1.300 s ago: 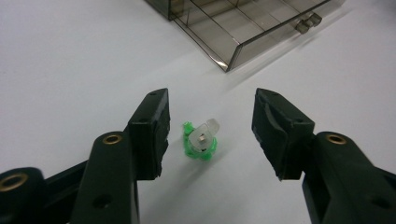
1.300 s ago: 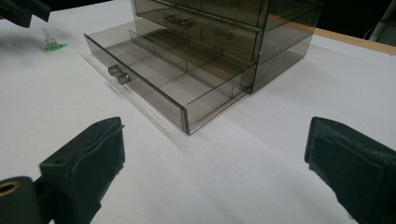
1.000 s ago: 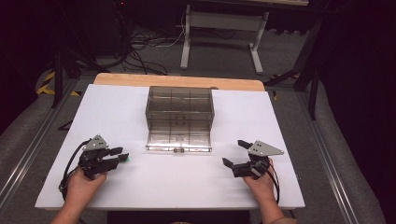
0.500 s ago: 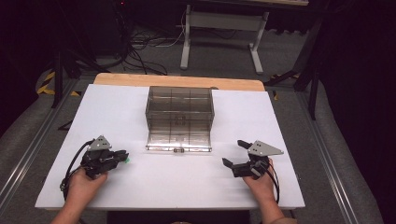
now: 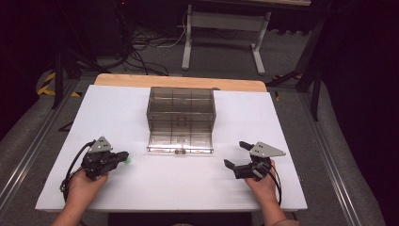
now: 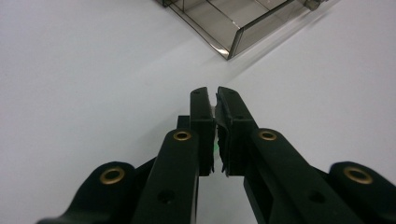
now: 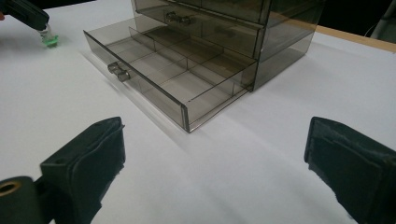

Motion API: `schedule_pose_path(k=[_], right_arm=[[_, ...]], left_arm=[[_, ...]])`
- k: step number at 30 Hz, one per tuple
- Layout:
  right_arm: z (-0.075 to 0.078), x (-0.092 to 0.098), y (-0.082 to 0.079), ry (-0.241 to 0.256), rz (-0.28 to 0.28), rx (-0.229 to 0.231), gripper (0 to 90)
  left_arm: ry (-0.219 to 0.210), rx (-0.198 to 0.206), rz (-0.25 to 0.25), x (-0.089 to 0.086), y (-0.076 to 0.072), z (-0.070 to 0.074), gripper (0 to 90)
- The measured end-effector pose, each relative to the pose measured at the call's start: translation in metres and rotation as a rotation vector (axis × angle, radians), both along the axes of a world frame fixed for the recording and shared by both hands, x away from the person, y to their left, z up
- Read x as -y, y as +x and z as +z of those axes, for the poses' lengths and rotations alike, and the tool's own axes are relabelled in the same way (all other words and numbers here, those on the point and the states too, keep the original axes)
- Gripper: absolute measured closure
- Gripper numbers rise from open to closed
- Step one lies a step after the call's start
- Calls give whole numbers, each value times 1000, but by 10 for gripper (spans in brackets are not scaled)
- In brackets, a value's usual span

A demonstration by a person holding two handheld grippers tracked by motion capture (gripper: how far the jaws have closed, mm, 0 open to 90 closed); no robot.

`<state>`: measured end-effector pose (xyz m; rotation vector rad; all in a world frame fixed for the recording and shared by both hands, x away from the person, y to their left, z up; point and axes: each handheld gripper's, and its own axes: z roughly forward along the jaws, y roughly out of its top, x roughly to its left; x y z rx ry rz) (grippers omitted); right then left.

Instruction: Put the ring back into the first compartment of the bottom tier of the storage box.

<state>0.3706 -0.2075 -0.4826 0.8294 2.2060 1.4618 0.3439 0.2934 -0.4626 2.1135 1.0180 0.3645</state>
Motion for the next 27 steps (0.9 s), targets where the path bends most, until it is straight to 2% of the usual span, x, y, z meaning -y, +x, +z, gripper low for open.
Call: schedule_pose_path(k=[10,16,27], right_arm=[[0,0,0,-1,-1,0,57],[0,0,0,-1,-3,1,57],[0,-1,-1,-11,-7,0,57]], left_arm=[[-48,36,12,-2,-2,8,856],[-85,36,13,-1,0,12,856],[-88,43,2,6,6,20,856]])
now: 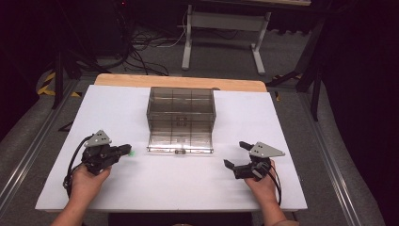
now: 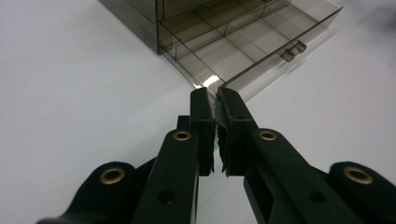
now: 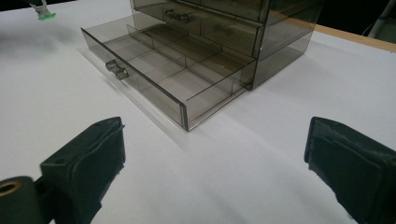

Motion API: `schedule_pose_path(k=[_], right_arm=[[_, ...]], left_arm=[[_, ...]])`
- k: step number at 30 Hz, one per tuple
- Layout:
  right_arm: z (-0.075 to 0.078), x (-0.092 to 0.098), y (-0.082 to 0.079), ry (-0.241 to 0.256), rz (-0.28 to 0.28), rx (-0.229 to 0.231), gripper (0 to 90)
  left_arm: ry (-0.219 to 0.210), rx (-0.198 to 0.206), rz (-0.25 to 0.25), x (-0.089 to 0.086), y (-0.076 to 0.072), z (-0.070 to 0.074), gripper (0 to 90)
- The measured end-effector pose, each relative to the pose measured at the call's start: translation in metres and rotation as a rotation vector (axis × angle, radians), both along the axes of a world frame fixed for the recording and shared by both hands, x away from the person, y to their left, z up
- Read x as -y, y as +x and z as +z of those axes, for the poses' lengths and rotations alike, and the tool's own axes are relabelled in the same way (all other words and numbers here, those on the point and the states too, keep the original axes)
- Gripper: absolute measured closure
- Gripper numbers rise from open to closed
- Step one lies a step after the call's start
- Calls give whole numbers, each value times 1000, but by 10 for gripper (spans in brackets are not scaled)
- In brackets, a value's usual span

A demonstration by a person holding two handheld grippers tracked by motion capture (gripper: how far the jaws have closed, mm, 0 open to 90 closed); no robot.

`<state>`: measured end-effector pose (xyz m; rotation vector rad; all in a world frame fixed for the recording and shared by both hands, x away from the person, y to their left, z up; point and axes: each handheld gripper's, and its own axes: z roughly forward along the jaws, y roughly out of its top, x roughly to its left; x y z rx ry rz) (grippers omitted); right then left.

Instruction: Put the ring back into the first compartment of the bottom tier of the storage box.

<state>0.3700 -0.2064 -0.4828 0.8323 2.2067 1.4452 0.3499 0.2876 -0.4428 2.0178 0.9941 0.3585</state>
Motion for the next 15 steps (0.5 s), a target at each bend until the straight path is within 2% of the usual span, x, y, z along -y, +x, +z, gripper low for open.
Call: schedule_pose_path(k=[15], right_arm=[[0,-1,0,-6,9,1,57]], left_arm=[[-20,11,-31,20,12,12,856]])
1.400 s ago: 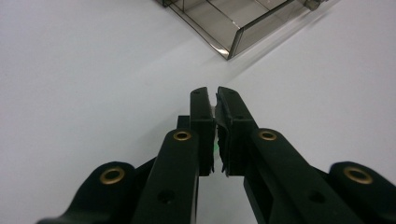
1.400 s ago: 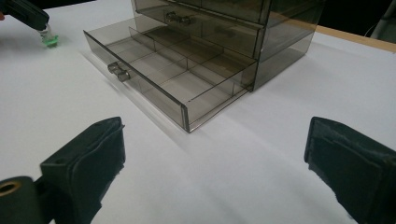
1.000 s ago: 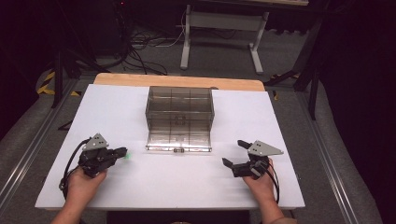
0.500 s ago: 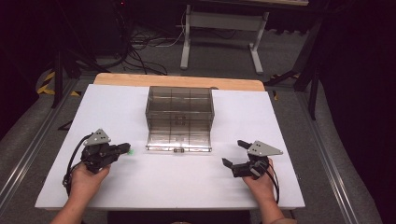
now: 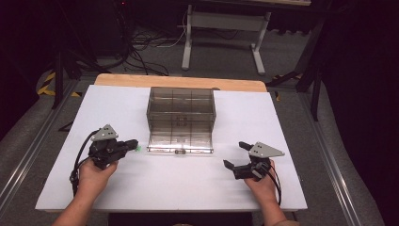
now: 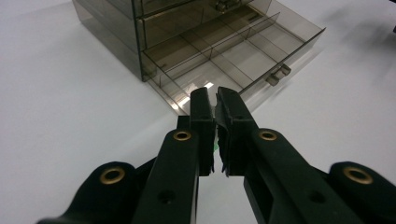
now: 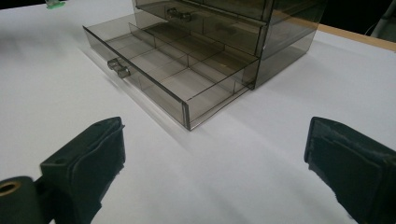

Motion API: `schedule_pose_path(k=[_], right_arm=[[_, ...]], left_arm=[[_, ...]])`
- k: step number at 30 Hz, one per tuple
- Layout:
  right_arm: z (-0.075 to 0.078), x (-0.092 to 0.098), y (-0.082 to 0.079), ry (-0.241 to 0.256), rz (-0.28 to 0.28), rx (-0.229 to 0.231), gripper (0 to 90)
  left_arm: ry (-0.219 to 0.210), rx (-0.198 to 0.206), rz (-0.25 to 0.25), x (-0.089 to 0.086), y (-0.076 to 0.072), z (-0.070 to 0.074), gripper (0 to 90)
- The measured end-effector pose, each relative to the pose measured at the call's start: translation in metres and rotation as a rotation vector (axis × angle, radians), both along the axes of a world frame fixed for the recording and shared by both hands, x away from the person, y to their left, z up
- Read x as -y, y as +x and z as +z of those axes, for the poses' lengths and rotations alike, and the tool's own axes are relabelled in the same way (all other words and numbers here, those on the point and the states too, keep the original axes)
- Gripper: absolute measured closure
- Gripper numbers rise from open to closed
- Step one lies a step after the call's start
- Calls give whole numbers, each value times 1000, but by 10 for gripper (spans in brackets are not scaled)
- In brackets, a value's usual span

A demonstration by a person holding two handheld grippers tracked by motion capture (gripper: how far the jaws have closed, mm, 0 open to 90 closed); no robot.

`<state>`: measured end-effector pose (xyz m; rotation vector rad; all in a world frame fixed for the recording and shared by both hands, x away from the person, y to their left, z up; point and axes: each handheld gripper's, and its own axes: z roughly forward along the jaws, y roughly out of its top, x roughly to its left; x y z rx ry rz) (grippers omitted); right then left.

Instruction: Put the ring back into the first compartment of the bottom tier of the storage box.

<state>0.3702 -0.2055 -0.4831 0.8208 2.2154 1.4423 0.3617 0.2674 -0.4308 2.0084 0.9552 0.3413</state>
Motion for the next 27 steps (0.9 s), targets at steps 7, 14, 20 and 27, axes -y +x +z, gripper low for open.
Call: schedule_pose_path(k=[7,14,20,27], right_arm=[[0,-1,0,-2,0,-3,57],[0,-1,0,-5,3,-5,57],[-1,-1,0,-8,4,-5,57],[-1,-2,0,-12,3,-4,57]], left_arm=[[-27,11,-5,10,5,4,856],[-66,-2,-6,16,13,3,855],[-76,2,-7,21,17,3,855],[-72,7,-9,29,23,0,855]])
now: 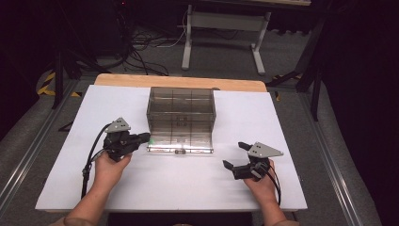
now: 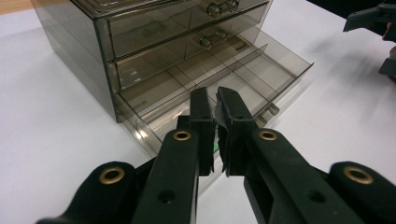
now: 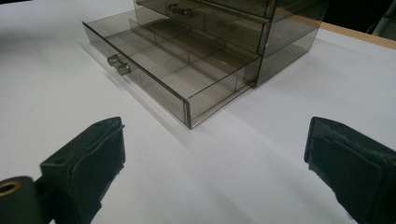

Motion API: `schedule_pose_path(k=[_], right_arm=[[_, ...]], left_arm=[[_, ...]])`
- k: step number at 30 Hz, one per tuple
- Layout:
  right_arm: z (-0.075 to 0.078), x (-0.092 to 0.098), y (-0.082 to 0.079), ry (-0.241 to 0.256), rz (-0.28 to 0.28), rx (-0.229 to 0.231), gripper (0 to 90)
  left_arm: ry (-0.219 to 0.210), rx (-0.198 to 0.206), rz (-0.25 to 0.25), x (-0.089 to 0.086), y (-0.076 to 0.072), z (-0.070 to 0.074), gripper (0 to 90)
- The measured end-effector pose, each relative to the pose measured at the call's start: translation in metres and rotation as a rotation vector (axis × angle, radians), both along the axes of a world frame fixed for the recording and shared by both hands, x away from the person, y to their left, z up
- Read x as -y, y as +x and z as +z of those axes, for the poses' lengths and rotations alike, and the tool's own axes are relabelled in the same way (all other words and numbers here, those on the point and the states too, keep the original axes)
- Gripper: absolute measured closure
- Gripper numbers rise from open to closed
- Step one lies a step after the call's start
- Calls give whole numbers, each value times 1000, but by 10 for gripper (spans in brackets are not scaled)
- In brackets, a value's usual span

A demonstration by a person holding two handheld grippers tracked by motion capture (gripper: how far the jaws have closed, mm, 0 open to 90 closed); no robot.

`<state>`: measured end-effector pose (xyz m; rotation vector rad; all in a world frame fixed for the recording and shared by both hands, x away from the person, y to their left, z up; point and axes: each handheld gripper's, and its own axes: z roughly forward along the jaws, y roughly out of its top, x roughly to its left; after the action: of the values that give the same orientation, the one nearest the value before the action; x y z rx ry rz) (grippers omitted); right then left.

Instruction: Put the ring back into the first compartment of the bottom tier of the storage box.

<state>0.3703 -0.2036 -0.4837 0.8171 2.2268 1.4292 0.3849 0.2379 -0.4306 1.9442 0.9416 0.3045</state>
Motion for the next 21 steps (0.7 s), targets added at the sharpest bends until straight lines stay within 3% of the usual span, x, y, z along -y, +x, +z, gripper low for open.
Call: schedule_pose_path(k=[21], right_arm=[[0,-1,0,-2,4,1,56]], left_arm=[[34,12,28,27,15,-16,854]])
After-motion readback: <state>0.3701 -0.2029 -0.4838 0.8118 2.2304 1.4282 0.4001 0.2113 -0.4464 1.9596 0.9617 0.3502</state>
